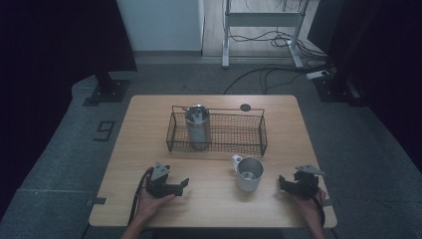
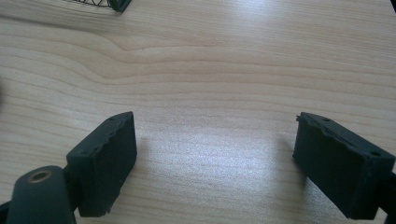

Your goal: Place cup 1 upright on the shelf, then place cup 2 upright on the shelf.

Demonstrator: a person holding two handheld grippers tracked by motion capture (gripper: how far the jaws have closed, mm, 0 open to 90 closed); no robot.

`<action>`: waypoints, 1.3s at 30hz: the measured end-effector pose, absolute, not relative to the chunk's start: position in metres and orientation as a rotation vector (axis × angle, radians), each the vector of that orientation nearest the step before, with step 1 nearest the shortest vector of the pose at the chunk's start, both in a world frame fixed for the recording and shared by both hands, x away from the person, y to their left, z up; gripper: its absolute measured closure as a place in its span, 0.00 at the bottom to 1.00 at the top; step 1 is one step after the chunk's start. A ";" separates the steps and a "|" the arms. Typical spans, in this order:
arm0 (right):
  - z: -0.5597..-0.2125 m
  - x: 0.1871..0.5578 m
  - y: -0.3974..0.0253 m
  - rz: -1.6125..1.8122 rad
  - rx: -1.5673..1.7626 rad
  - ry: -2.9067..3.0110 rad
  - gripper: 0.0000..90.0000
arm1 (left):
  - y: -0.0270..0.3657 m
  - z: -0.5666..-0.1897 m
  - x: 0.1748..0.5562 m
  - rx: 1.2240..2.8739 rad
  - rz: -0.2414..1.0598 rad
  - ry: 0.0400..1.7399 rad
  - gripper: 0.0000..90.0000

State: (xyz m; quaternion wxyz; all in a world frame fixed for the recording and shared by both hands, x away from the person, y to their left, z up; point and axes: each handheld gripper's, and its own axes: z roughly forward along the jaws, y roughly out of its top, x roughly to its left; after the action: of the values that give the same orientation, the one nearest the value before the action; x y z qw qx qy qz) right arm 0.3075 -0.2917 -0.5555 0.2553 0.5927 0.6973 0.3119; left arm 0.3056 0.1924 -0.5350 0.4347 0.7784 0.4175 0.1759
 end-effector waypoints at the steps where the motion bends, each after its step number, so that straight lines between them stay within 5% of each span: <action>1: -0.556 0.308 -0.292 0.847 1.609 1.894 0.14 | 0.193 -0.535 0.305 1.937 0.438 1.038 0.07; 39: -0.506 0.275 -0.273 1.170 1.445 1.859 0.16 | 0.193 -0.527 0.309 1.899 0.430 1.054 0.08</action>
State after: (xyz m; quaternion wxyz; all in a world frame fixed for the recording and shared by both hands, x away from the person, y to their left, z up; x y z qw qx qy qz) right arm 0.2752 -0.2727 -0.5060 0.2532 0.5317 0.6840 0.4306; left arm 0.3093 0.1930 -0.5270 0.4474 0.7670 0.4258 0.1739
